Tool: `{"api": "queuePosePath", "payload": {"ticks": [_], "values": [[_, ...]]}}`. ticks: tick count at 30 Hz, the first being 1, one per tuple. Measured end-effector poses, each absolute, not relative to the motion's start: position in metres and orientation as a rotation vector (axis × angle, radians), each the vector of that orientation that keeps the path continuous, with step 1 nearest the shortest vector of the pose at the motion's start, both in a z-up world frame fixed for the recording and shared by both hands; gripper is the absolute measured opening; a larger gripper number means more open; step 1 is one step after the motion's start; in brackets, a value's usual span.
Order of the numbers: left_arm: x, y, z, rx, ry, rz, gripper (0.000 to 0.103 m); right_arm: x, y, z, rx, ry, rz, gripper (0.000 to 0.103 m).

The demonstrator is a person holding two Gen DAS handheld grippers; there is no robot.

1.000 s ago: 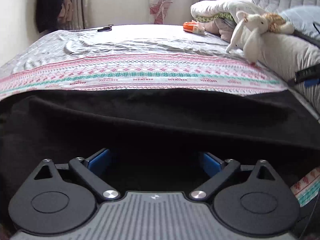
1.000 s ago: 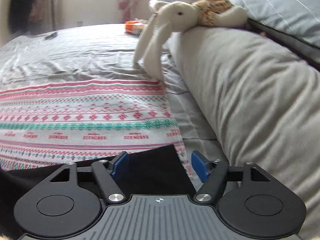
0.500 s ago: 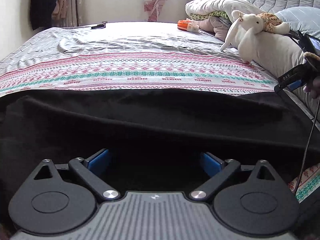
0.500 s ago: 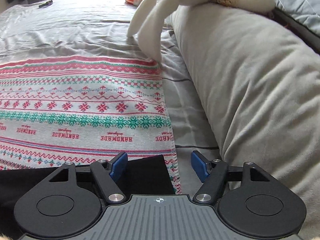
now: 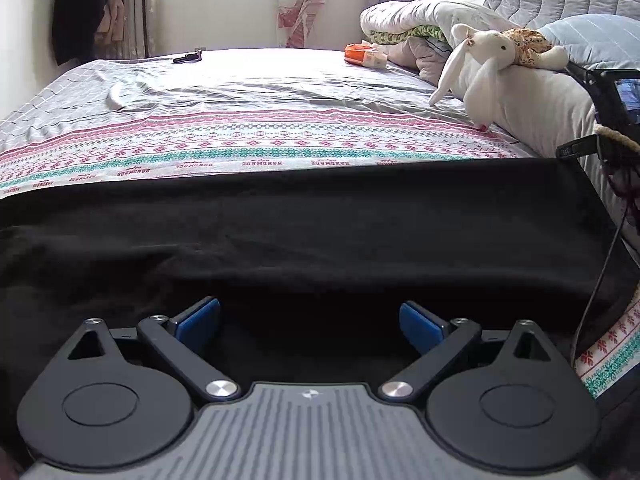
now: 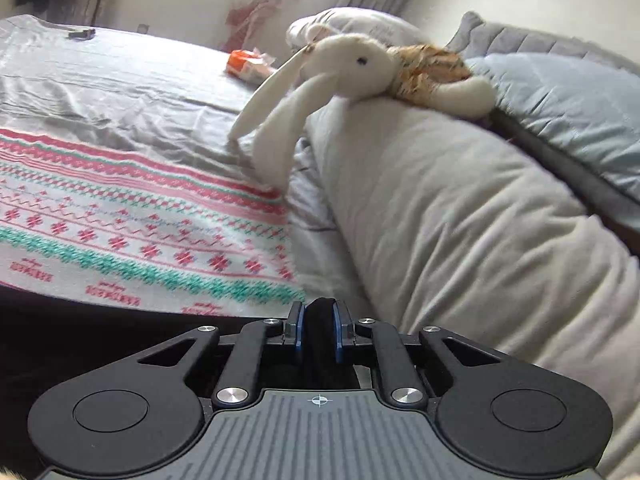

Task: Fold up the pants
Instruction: 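Smooth the folded trousers flat with the right gripper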

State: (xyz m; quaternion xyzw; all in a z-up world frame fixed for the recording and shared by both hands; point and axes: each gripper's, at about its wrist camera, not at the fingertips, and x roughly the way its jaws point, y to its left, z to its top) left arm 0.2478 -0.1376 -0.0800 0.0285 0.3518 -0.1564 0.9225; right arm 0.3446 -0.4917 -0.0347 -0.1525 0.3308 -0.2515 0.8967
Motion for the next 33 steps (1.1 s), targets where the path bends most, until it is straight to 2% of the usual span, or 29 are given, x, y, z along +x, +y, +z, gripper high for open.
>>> {"api": "queuePosePath", "payload": {"ticks": [4,10,13,14,15,18,20,26,33], "values": [[0.245,-0.145,-0.082,0.08,0.709,-0.359,0.103,0.357,-0.493,-0.034,-0.371,0.64,-0.603,0.012],[0.246,-0.148,-0.087,0.102,0.722,-0.391,0.103,0.388,-0.497,-0.064,-0.362,0.697,-0.623,0.013],[0.248,-0.149,-0.088,0.109,0.72,-0.399,0.103,0.396,-0.495,-0.085,-0.385,0.753,-0.63,0.017],[0.248,-0.149,-0.088,0.107,0.72,-0.399,0.103,0.396,-0.494,-0.089,-0.395,0.767,-0.633,0.022],[0.248,-0.15,-0.087,0.106,0.721,-0.398,0.103,0.394,-0.493,-0.088,-0.406,0.758,-0.634,0.033],[0.248,-0.15,-0.084,0.089,0.723,-0.403,0.103,0.377,-0.494,-0.064,-0.372,0.758,-0.613,0.053],[0.244,-0.149,-0.079,0.081,0.712,-0.416,0.103,0.358,-0.495,-0.04,-0.351,0.76,-0.566,0.06],[0.233,-0.158,-0.068,0.104,0.71,-0.459,0.103,0.287,-0.495,-0.005,-0.175,0.898,-0.503,0.061],[0.231,-0.162,-0.077,0.093,0.773,-0.501,0.103,0.241,-0.492,-0.038,0.081,1.015,-0.546,0.055]]}}
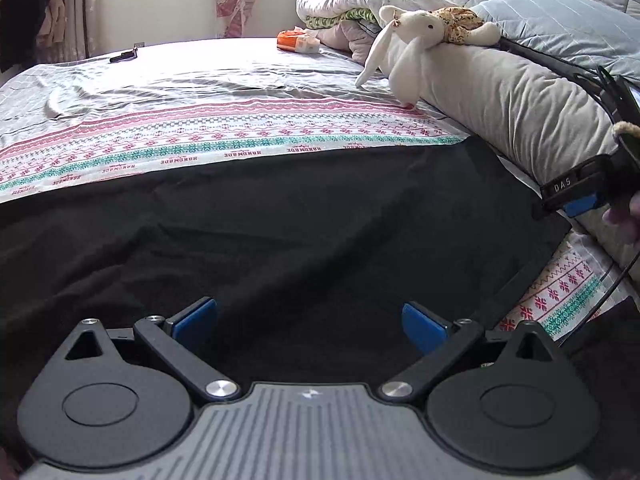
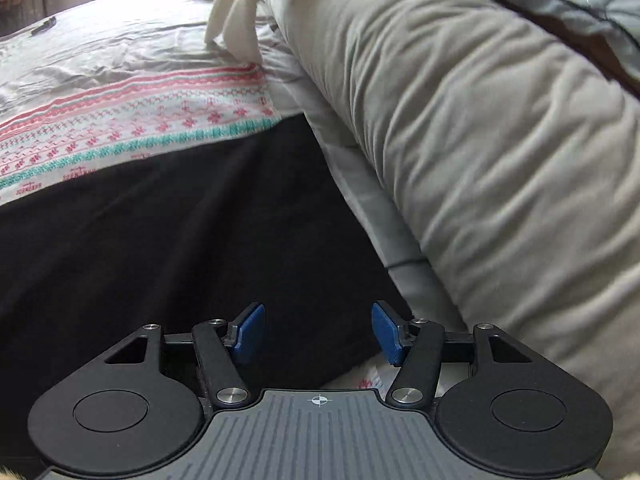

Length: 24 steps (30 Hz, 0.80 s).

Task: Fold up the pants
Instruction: 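Smooth the folded trousers flat with the right gripper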

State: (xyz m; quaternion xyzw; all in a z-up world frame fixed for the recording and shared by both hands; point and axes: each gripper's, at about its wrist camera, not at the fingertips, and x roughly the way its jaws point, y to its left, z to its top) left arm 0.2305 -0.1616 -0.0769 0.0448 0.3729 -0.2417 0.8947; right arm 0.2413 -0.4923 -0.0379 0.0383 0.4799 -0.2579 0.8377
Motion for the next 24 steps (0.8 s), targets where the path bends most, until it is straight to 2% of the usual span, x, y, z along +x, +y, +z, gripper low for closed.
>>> {"api": "queuePosePath", "payload": {"ticks": [3,6,7,11,14,17,20,24], "values": [[0.232,-0.163,-0.08,0.103,0.785,-0.506,0.103,0.237,-0.49,-0.056,0.079,0.978,-0.598,0.047],[0.235,-0.162,-0.085,0.099,0.813,-0.503,0.103,0.236,-0.487,-0.057,0.055,0.945,-0.65,0.03],[0.237,-0.161,-0.086,0.098,0.822,-0.499,0.103,0.236,-0.488,-0.057,0.032,0.961,-0.703,0.028],[0.233,-0.166,-0.086,0.152,0.81,-0.477,0.103,0.234,-0.484,-0.064,-0.114,0.992,-0.782,0.028],[0.225,-0.163,-0.082,0.142,0.814,-0.473,0.103,0.233,-0.481,-0.058,-0.114,1.028,-0.805,0.028],[0.215,-0.15,-0.072,0.087,0.845,-0.439,0.103,0.223,-0.472,-0.038,-0.062,1.006,-0.746,0.039],[0.208,-0.137,-0.052,0.082,0.85,-0.427,0.103,0.205,-0.449,-0.016,-0.067,0.992,-0.658,0.058],[0.194,-0.11,-0.016,0.103,0.819,-0.372,0.103,0.18,-0.416,0.011,-0.039,0.966,-0.554,0.069]]}}
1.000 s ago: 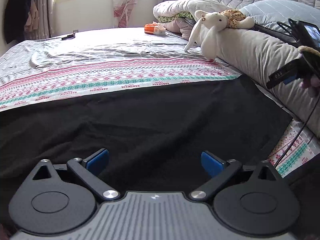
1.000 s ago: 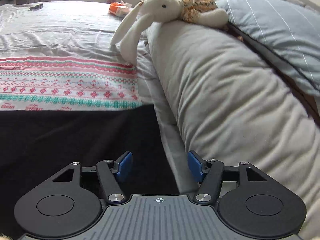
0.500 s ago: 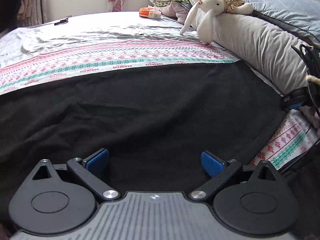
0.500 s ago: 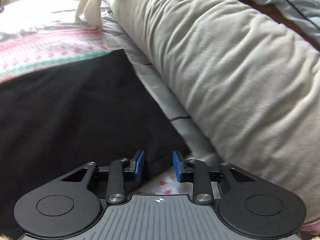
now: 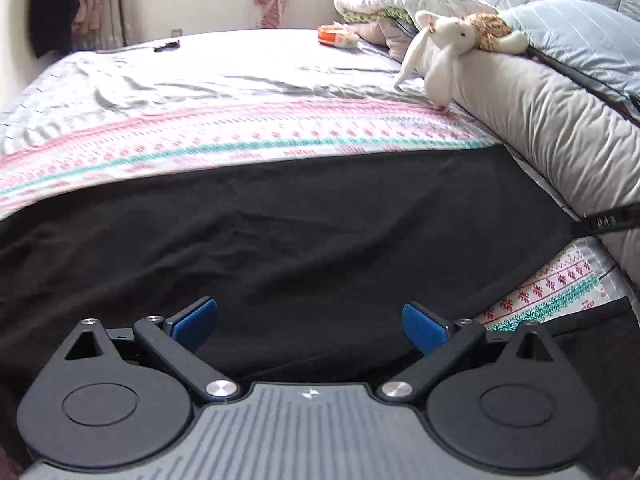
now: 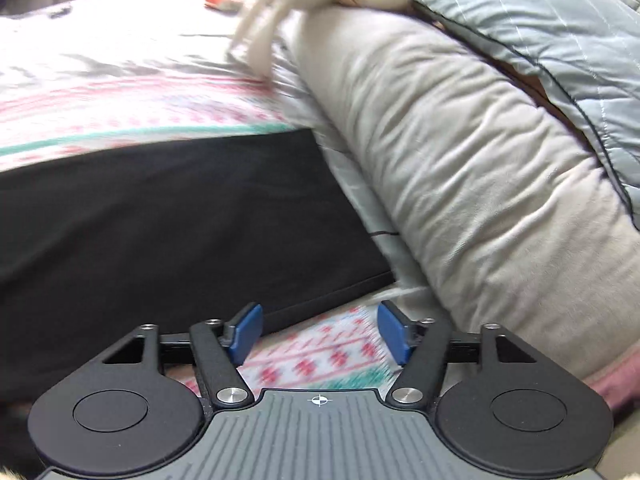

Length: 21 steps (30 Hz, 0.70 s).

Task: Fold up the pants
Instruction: 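Smooth the folded trousers flat with the right gripper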

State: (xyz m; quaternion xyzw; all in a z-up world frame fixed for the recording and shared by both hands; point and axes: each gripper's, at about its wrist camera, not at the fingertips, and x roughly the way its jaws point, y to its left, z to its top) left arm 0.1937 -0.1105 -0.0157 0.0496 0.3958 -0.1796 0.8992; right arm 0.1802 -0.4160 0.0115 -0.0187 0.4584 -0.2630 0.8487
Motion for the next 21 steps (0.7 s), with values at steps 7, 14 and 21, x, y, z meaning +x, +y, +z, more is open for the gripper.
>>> {"api": "queuePosePath", "payload": {"ticks": [7,14,21], "values": [[0.165,-0.045,0.03,0.097,0.807,-0.275,0.103,0.145,-0.365,0.039,0.08,0.933,-0.421,0.075],[0.126,0.027,0.026,0.194,0.811,-0.163,0.103,0.11,-0.303,0.041,0.124,0.928,-0.275,0.078],[0.094,0.113,-0.015,0.147,0.902,0.018,0.103,0.078,-0.234,0.022,0.105,0.943,-0.108,0.079]]}}
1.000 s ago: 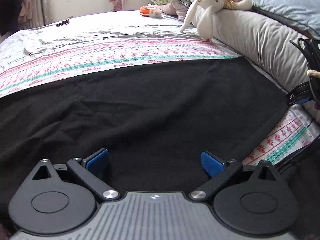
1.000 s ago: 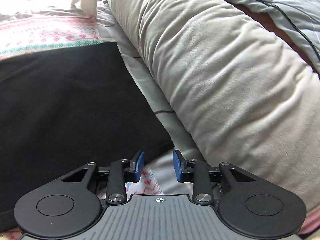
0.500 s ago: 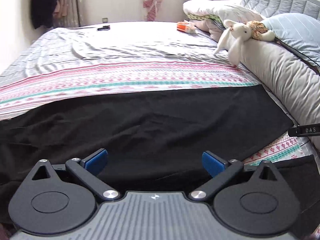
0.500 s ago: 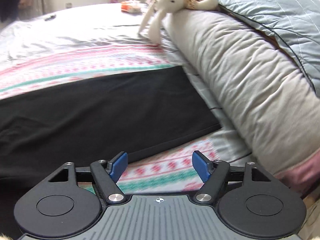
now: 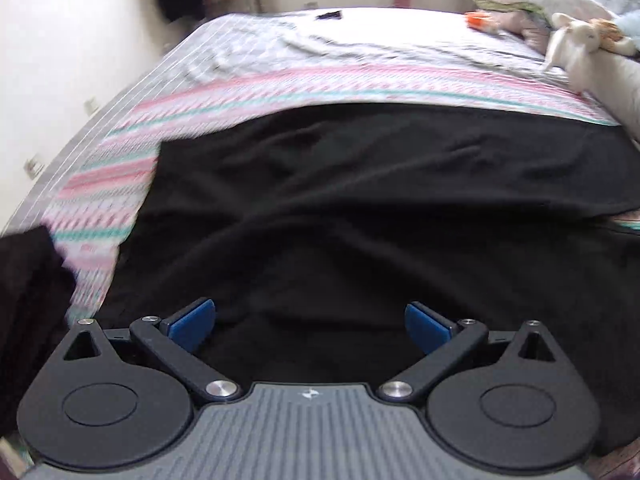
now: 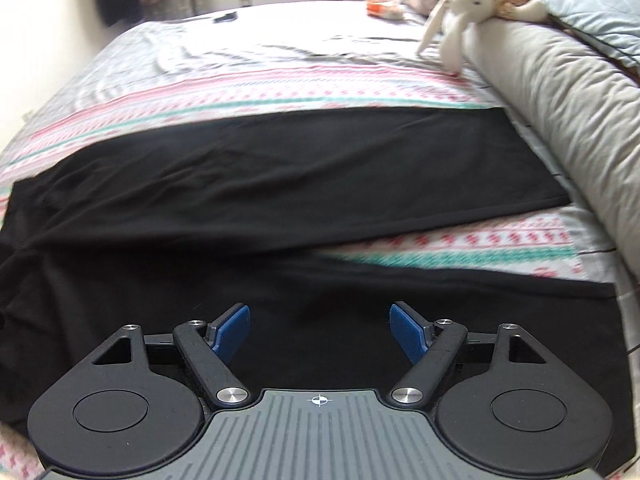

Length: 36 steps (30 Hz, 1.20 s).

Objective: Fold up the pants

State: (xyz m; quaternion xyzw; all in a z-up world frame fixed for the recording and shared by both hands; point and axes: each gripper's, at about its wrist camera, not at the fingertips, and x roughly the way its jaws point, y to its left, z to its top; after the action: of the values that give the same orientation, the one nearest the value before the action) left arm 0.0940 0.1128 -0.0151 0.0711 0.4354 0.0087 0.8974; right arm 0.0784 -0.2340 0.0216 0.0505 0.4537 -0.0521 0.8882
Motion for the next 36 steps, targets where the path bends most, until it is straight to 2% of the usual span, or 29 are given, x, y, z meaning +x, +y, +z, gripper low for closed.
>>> {"api": "queuePosePath", "payload": {"ticks": [9,12,19,23,24,25,27,28,29,31,32,33,36], "values": [[0.064,0.212,-0.04,0.046,0.913,0.187,0.103,0.04,-0.151,-0.003,-0.02,0.922,0.13,0.08],[0.059,0.238,-0.043,-0.002,0.903,0.228,0.103,0.026,-0.126,-0.005,-0.065,0.873,0.231,0.084],[0.044,0.296,-0.057,-0.167,0.874,0.307,0.103,-0.017,-0.071,-0.008,-0.25,0.718,0.519,0.084],[0.041,0.319,-0.065,-0.329,0.879,0.293,0.082,-0.035,-0.042,-0.022,-0.378,0.69,0.641,0.081],[0.041,0.32,-0.065,-0.339,0.872,0.298,0.079,-0.036,-0.037,-0.027,-0.4,0.693,0.657,0.076],[0.039,0.318,-0.064,-0.332,0.869,0.306,0.07,-0.038,-0.032,-0.031,-0.421,0.694,0.665,0.071],[0.039,0.315,-0.062,-0.323,0.874,0.307,0.058,-0.038,-0.024,-0.039,-0.465,0.702,0.66,0.052],[0.038,0.314,-0.063,-0.319,0.874,0.309,0.047,-0.037,-0.022,-0.042,-0.476,0.703,0.657,0.051],[0.039,0.313,-0.063,-0.306,0.877,0.315,0.035,-0.039,-0.024,-0.044,-0.462,0.684,0.662,0.043],[0.035,0.309,-0.061,-0.29,0.873,0.324,0.031,-0.035,-0.023,-0.043,-0.443,0.699,0.675,0.021],[0.035,0.309,-0.059,-0.286,0.866,0.329,0.029,-0.032,-0.022,-0.042,-0.431,0.717,0.679,0.005],[0.034,0.309,-0.058,-0.278,0.859,0.334,0.028,-0.029,-0.021,-0.042,-0.421,0.727,0.684,0.0],[0.031,0.312,-0.053,-0.275,0.836,0.353,0.028,-0.029,-0.018,-0.039,-0.39,0.734,0.708,0.0]]}}
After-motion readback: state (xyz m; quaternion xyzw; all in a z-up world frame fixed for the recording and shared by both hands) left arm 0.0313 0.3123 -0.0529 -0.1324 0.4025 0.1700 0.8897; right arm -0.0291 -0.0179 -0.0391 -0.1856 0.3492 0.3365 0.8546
